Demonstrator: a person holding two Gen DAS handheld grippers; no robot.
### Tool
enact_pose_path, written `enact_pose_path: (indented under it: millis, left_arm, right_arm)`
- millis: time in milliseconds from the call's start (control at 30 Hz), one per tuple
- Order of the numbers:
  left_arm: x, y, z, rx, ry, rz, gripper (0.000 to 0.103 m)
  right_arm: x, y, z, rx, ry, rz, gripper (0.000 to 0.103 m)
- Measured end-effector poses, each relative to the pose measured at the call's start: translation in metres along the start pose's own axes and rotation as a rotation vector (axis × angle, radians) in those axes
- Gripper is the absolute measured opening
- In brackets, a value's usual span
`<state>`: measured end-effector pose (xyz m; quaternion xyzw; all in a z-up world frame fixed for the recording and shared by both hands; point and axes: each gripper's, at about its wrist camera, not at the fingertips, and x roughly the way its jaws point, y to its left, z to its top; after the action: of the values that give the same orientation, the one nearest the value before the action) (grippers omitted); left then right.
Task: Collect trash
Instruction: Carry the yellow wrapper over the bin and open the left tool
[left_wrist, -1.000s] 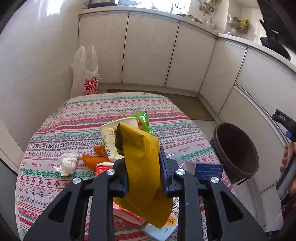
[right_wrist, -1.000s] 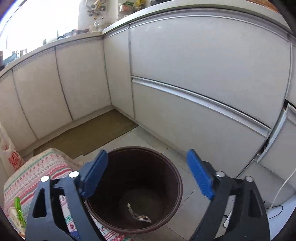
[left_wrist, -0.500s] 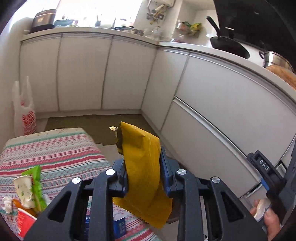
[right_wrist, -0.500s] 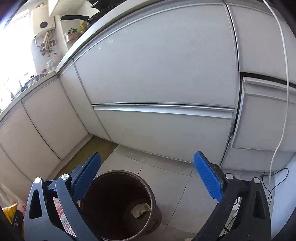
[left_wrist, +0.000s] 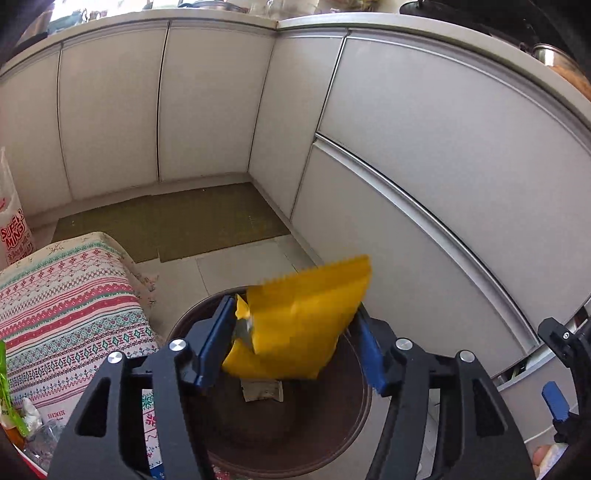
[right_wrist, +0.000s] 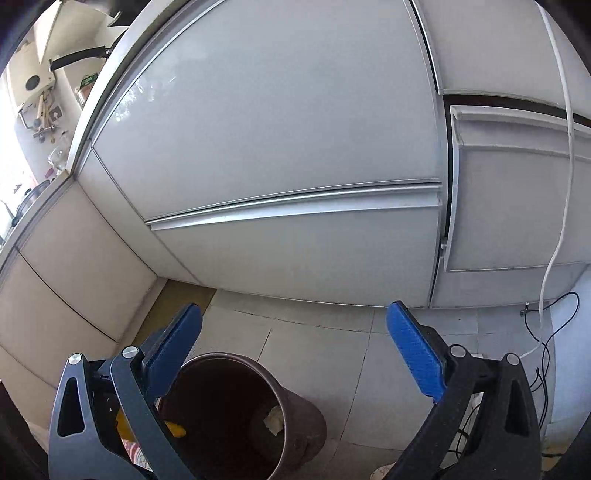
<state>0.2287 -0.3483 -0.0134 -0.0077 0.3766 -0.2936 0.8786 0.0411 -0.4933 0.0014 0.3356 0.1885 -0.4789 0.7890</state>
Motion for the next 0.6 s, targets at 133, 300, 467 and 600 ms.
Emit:
enact_pose_path:
  millis: [133, 300, 467, 600]
  left_arm:
    - [-0.006, 0.005, -0.007, 0.004, -0.007, 0.016, 0.082]
    - [-0.012, 0.007, -0.01, 0.015, -0.023, 0.045, 0.089]
    - [-0.022, 0.013, -0.016, 0.037, -0.036, 0.075, 0.091]
    - [-0.037, 0.025, -0.023, 0.032, -0.047, 0.107, 0.091]
  right_arm:
    - [-0.002, 0.003, -0.004, -0.002, 0.013, 0.012, 0.096]
    - [-0.006, 0.005, -0.005, -0.009, 0.015, 0.026, 0.096]
    - [-0.008, 0.009, -0.01, -0.029, 0.027, 0.04, 0.096]
    - [-0.007, 0.016, -0.016, -0.064, 0.051, 0.058, 0.096]
